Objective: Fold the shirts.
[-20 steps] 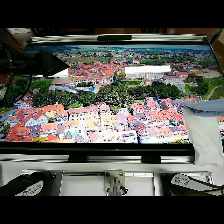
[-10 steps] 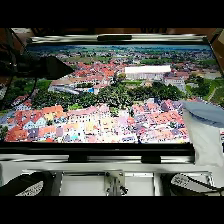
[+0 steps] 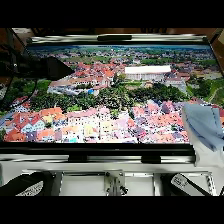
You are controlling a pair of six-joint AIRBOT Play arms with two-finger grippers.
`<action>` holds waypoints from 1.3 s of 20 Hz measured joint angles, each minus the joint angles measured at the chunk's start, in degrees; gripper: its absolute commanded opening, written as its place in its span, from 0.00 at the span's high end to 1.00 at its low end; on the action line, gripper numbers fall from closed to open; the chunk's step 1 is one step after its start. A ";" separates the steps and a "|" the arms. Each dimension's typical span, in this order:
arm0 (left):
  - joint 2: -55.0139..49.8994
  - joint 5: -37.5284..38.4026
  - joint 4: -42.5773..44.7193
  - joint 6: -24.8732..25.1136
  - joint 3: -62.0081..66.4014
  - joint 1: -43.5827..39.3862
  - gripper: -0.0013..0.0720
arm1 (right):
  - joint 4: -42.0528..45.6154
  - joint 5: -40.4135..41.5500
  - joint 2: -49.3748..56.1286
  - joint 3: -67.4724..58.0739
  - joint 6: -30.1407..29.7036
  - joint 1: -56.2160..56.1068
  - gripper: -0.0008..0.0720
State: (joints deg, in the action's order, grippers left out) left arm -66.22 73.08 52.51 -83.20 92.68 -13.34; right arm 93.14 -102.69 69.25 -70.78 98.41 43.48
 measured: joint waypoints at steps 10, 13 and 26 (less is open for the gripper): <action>0.00 0.09 0.02 0.02 0.00 0.11 0.94 | 6.60 4.66 -0.98 4.87 -2.19 -0.02 0.30; -0.26 0.07 0.35 0.04 0.00 0.11 0.94 | 9.94 4.76 -0.96 0.79 -5.97 0.00 0.30; -11.19 12.85 33.44 -6.49 0.15 0.13 0.22 | -6.73 25.18 6.80 -26.12 -7.98 -35.04 0.13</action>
State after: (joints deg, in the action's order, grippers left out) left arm -77.41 85.93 85.95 -89.69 92.84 -13.21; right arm 86.41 -77.52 76.05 -96.90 90.43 8.45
